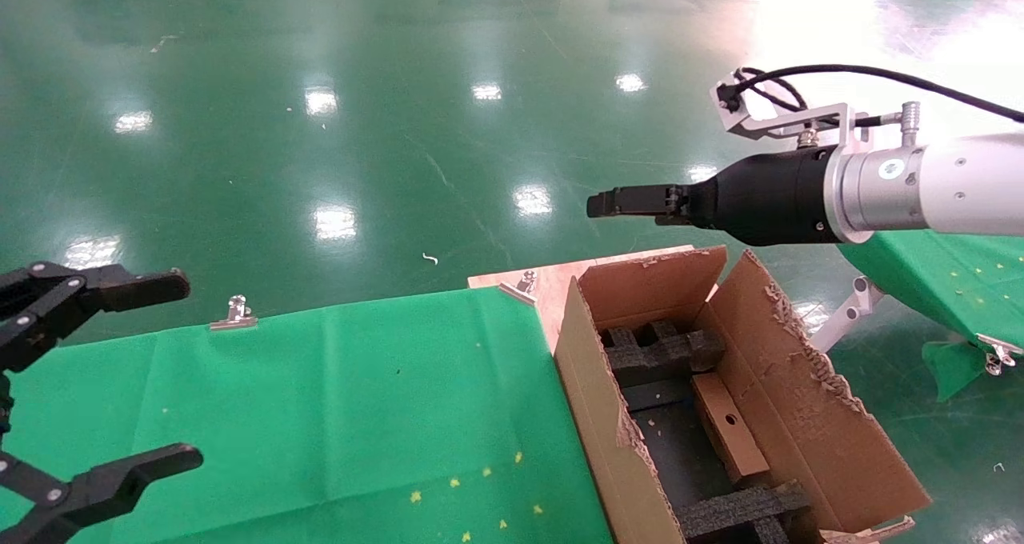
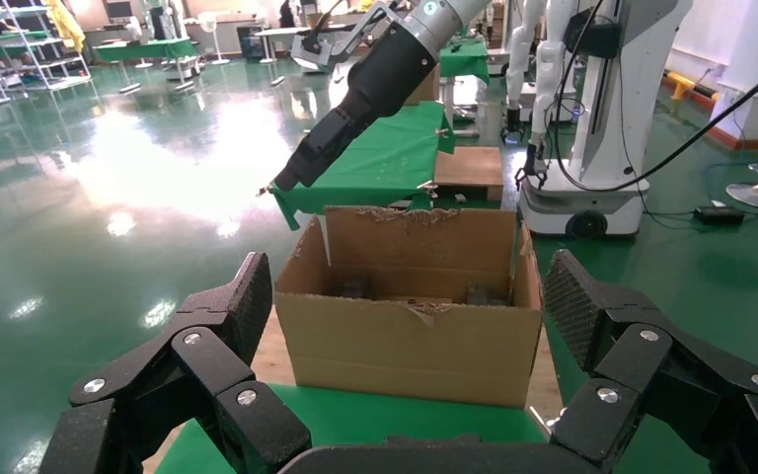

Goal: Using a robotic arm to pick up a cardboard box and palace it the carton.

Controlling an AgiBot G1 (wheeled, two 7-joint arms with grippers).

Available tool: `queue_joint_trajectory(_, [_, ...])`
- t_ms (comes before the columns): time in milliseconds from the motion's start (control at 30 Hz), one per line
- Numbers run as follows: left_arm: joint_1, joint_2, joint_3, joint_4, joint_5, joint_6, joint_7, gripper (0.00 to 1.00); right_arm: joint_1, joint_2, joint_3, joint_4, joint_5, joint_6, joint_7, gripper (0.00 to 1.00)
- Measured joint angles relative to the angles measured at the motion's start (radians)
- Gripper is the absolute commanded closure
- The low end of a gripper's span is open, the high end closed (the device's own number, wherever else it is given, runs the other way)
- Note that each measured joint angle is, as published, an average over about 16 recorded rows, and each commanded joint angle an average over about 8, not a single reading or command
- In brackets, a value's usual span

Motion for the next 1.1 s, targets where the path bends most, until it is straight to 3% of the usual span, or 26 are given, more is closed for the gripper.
queue_joint_trajectory(233, [0.000, 0.000, 0.000, 0.000, 0.000, 0.000, 0.000, 0.00, -0.088, -0.016, 0.114, -0.006, 0.030, -0.058, -0.118, 0.00])
queue_joint_trajectory(1100, [0.000, 0.000, 0.000, 0.000, 0.000, 0.000, 0.000, 0.00, -0.543, -0.093, 0.729, -0.035, 0.235, -0.381, -0.752, 0.00])
